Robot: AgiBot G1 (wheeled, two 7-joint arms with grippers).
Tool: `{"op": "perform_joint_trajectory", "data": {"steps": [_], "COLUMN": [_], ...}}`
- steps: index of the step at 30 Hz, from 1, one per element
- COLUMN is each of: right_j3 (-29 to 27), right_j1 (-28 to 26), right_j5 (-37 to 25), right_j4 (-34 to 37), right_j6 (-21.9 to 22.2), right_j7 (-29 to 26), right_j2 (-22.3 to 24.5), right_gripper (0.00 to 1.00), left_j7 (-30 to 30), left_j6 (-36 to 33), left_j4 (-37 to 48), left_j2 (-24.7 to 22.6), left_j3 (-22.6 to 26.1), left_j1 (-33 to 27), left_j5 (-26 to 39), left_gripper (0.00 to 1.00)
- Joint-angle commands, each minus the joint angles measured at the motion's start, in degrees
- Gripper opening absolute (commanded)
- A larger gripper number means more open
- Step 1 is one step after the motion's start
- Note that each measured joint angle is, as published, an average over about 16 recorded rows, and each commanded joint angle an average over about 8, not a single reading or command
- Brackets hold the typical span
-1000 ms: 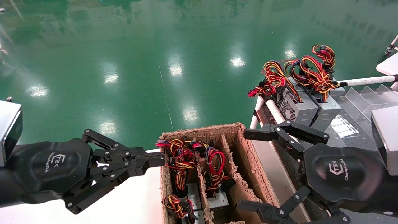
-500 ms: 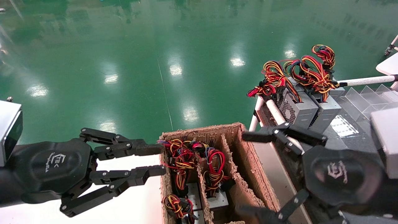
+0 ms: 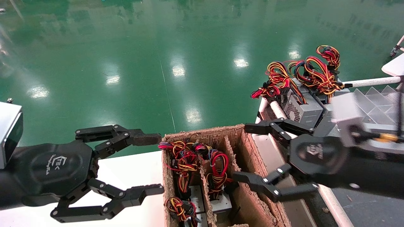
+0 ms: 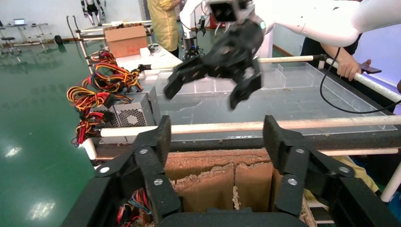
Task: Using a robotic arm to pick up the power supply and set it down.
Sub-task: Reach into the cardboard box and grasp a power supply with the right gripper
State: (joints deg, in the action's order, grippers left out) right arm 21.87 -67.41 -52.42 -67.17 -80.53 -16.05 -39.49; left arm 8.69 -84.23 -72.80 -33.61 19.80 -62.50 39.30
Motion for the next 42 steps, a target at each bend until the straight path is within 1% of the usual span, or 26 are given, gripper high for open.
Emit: {"op": "perform_joint_trajectory", "data": {"steps": [1,6,11,12,13,14,19,20,21,22,29,36,42], "right_j3": [1.2,4.8,7.8,8.2,8.6,9.0,10.1,10.2,10.3,10.4,10.7,11.3,11.8], "right_j1": [-1.2,-4.9,-8.4,-9.0,-9.7,-10.2,-12.2,-12.5,-12.7,-12.8,-14.3,-15.7,-16.7], "right_j5": [-2.3,-9.1,-14.0,-14.7,-15.3,-15.8,-17.3,-17.5,-17.6,-17.7,-18.2,-18.9,-19.7], "right_j4": [1.0,6.4,13.8,15.2,16.7,18.1,24.3,25.5,26.7,27.9,35.2,40.4,44.5], "right_j6": [0.8,1.7,1.7,1.5,1.3,1.0,-0.2,-0.3,-0.3,-0.3,-1.0,-1.8,-1.5], "right_j7": [-0.8,-0.7,0.5,0.9,1.3,1.8,4.6,5.2,5.9,6.6,10.8,14.2,17.3], "right_j2": [-0.9,-4.6,-8.6,-9.4,-10.1,-10.7,-13.2,-13.6,-14.0,-14.4,-17.0,-19.3,-21.0], "right_gripper": [1.0,1.0,1.0,0.96,0.89,0.79,0.17,0.08,0.03,0.0,0.0,0.0,0.0], "left_j7": [0.0,0.0,0.0,0.0,0.0,0.0,0.0,0.0,0.0,0.0,0.0,0.0,0.0], "left_j6": [0.0,0.0,0.0,0.0,0.0,0.0,0.0,0.0,0.0,0.0,0.0,0.0,0.0], "left_j4": [0.0,0.0,0.0,0.0,0.0,0.0,0.0,0.0,0.0,0.0,0.0,0.0,0.0], "left_j2": [0.0,0.0,0.0,0.0,0.0,0.0,0.0,0.0,0.0,0.0,0.0,0.0,0.0], "left_j3": [0.0,0.0,0.0,0.0,0.0,0.0,0.0,0.0,0.0,0.0,0.0,0.0,0.0], "left_j1": [0.0,0.0,0.0,0.0,0.0,0.0,0.0,0.0,0.0,0.0,0.0,0.0,0.0], "left_j5": [0.0,0.0,0.0,0.0,0.0,0.0,0.0,0.0,0.0,0.0,0.0,0.0,0.0], "left_gripper": [1.0,1.0,1.0,1.0,1.0,1.0,1.0,1.0,1.0,1.0,1.0,1.0,1.0]}}
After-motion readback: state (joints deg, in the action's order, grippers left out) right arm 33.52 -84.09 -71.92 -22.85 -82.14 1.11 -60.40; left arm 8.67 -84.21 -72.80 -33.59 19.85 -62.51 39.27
